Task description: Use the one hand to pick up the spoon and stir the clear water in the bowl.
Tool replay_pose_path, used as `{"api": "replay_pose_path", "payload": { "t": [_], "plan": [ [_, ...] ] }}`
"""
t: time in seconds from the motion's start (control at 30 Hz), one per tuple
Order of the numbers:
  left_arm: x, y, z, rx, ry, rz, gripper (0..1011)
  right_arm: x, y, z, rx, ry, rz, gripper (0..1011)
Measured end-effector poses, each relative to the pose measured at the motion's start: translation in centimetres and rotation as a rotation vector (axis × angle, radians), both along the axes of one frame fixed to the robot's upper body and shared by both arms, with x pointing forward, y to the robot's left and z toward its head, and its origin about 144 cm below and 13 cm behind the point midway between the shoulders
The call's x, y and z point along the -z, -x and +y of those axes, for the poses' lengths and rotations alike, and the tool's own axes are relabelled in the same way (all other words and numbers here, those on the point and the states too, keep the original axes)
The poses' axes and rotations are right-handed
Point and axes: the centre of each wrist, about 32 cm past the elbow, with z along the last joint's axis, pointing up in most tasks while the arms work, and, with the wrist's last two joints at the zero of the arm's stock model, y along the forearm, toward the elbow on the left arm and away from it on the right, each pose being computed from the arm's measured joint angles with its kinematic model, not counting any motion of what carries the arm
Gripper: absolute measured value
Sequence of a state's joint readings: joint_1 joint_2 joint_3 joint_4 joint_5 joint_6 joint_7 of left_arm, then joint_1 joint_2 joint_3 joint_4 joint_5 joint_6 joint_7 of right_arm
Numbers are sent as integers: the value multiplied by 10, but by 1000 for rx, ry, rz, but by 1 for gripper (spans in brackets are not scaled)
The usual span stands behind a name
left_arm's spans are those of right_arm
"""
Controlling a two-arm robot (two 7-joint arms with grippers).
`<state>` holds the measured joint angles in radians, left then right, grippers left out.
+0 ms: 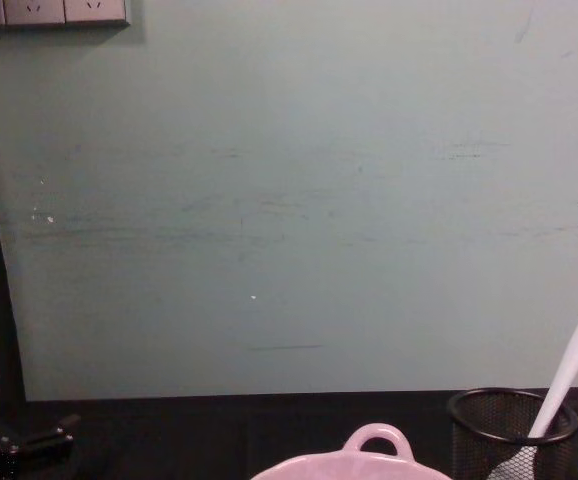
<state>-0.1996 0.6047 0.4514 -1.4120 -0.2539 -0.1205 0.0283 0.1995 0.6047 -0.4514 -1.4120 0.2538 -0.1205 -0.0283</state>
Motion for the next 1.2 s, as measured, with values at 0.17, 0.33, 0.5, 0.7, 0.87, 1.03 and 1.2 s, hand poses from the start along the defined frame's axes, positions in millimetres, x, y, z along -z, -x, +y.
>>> {"api": "replay_pose_path", "payload": {
  "t": [0.17,0.33,0.5,0.7,0.87,1.03,1.2],
  "plan": [
    [0,0,0,0,0,0,1005,0,0,0,0,0,0,1003],
    [0,0,0,0,0,0,1005,0,0,0,0,0,0,1003],
    [0,0,0,0,0,0,1005,-1,4,-2,2,-2,0,1003],
    [0,0,0,0,0,0,1005,-5,23,-8,37,-72,-5,1003],
    [0,0,0,0,0,0,1005,-11,39,-12,47,-161,-11,1003],
    [0,0,0,0,0,0,1005,-19,47,-13,21,-320,3,1003],
    [0,0,0,0,0,0,1005,-25,42,-9,-16,-499,69,1003]
  ]
}}
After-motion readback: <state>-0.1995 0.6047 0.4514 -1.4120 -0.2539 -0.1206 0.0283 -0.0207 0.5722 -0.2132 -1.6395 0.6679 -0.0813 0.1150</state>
